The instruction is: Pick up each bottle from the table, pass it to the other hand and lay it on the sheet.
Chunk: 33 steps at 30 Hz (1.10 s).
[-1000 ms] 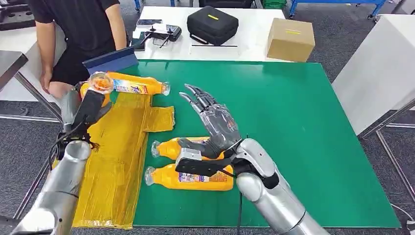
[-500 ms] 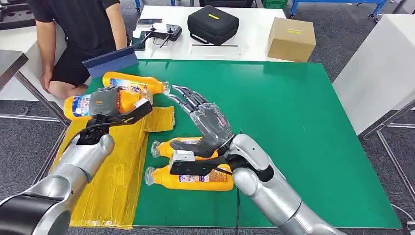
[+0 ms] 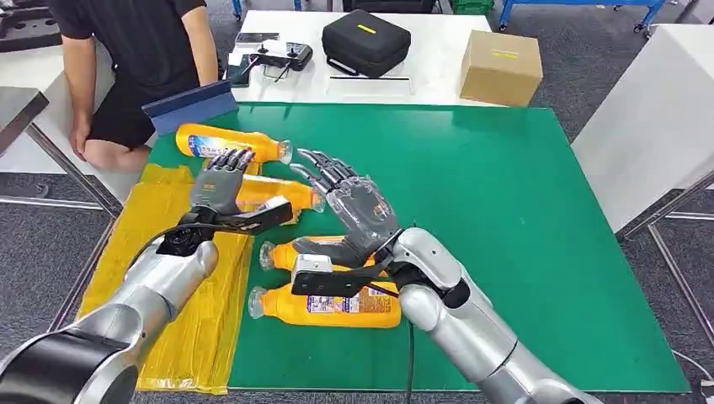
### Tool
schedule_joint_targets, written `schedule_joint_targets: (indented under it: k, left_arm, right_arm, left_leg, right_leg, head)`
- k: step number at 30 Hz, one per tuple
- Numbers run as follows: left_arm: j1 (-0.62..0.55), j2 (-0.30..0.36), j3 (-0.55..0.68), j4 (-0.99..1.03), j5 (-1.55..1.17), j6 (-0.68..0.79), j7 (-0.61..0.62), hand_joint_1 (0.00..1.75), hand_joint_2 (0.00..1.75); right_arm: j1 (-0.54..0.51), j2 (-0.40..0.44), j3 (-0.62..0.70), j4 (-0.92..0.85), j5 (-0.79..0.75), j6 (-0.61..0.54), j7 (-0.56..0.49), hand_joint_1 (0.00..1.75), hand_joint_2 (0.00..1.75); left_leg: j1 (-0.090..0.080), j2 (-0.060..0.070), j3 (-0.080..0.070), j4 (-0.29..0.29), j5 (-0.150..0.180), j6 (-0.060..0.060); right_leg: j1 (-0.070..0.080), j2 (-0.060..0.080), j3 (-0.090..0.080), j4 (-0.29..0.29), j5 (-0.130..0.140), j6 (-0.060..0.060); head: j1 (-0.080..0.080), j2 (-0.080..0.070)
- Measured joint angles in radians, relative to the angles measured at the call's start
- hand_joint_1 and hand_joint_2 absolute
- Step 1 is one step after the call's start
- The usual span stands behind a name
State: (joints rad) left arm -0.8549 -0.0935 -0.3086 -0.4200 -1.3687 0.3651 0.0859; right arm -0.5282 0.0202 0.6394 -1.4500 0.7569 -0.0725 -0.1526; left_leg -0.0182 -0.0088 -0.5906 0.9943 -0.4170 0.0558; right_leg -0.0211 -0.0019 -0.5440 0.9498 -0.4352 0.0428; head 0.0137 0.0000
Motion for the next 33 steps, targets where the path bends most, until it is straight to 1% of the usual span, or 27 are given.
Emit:
schedule_joint_targets:
  k: [18, 21, 23, 24, 25, 27, 28, 30, 33]
  left_arm:
    - [-0.003, -0.003, 0.000, 0.000, -0.013, 0.001, 0.001, 0.00, 0.00]
    - [-0.002, -0.003, 0.012, 0.000, 0.010, 0.028, -0.013, 0.00, 0.00]
    - [0.000, -0.003, 0.051, -0.002, 0.115, 0.070, -0.080, 0.00, 0.00]
    - [0.004, -0.003, 0.083, -0.008, 0.213, 0.077, -0.140, 0.00, 0.00]
    - [0.011, -0.003, 0.126, -0.023, 0.341, 0.063, -0.216, 0.00, 0.00]
    - [0.043, -0.005, 0.236, -0.088, 0.667, -0.021, -0.366, 0.00, 0.00]
    - [0.079, -0.006, 0.294, -0.153, 0.844, -0.085, -0.422, 0.00, 0.00]
    - [0.184, -0.006, 0.368, -0.333, 1.130, -0.178, -0.445, 0.00, 0.00]
    - [0.426, 0.000, 0.436, -0.673, 1.411, -0.197, -0.456, 0.00, 0.00]
  right_arm:
    - [0.000, 0.000, 0.000, 0.000, 0.002, 0.004, 0.001, 0.00, 0.00]
    - [0.001, -0.002, 0.000, 0.001, 0.003, 0.004, 0.001, 0.00, 0.00]
    - [0.001, -0.007, 0.000, 0.004, 0.003, -0.001, -0.004, 0.00, 0.00]
    - [0.002, -0.010, 0.000, 0.007, 0.003, -0.006, -0.004, 0.00, 0.00]
    - [0.003, -0.015, 0.000, 0.010, 0.004, -0.014, -0.004, 0.00, 0.00]
    - [0.004, -0.028, -0.003, 0.021, 0.030, -0.034, -0.002, 0.00, 0.00]
    - [0.006, -0.039, -0.007, 0.033, 0.053, -0.047, 0.002, 0.00, 0.00]
    - [0.026, -0.063, -0.027, 0.047, 0.096, -0.068, 0.012, 0.00, 0.00]
    - [0.111, -0.123, -0.086, 0.035, 0.132, -0.076, 0.004, 0.00, 0.00]
  left_leg:
    - [0.000, 0.000, 0.000, 0.000, 0.000, 0.000]
    - [0.000, 0.000, 0.000, 0.000, 0.000, 0.000]
    - [0.000, 0.000, 0.000, 0.000, 0.000, 0.000]
    - [0.000, 0.000, 0.000, 0.000, 0.000, 0.000]
    - [0.000, 0.001, 0.000, 0.000, 0.000, 0.000]
    - [0.000, 0.002, 0.001, 0.000, 0.000, 0.000]
    - [0.000, 0.003, 0.001, 0.000, 0.000, 0.000]
    - [0.000, 0.004, 0.002, 0.000, -0.001, 0.000]
    - [0.000, 0.005, 0.002, 0.000, -0.003, -0.002]
  right_leg:
    - [0.000, 0.000, 0.000, 0.000, 0.000, 0.000]
    - [0.000, 0.000, 0.000, 0.000, 0.000, 0.000]
    - [0.000, 0.000, 0.000, 0.000, 0.000, 0.000]
    - [0.000, 0.000, 0.000, 0.000, 0.000, 0.000]
    - [0.000, 0.000, 0.000, 0.000, 0.000, 0.000]
    - [0.000, 0.001, 0.000, 0.000, 0.000, 0.000]
    - [0.000, 0.002, 0.000, 0.000, 0.000, 0.000]
    - [0.000, 0.003, 0.000, 0.000, 0.000, 0.000]
    - [-0.001, 0.005, 0.000, -0.001, -0.001, 0.000]
  head:
    - [0.000, 0.000]
    - [0.000, 0.000]
    - [0.000, 0.000]
    - [0.000, 0.000]
    - [0.000, 0.000]
    - [0.000, 0.000]
    - [0.000, 0.000]
    - [0.000, 0.000]
    - [0.000, 0.000]
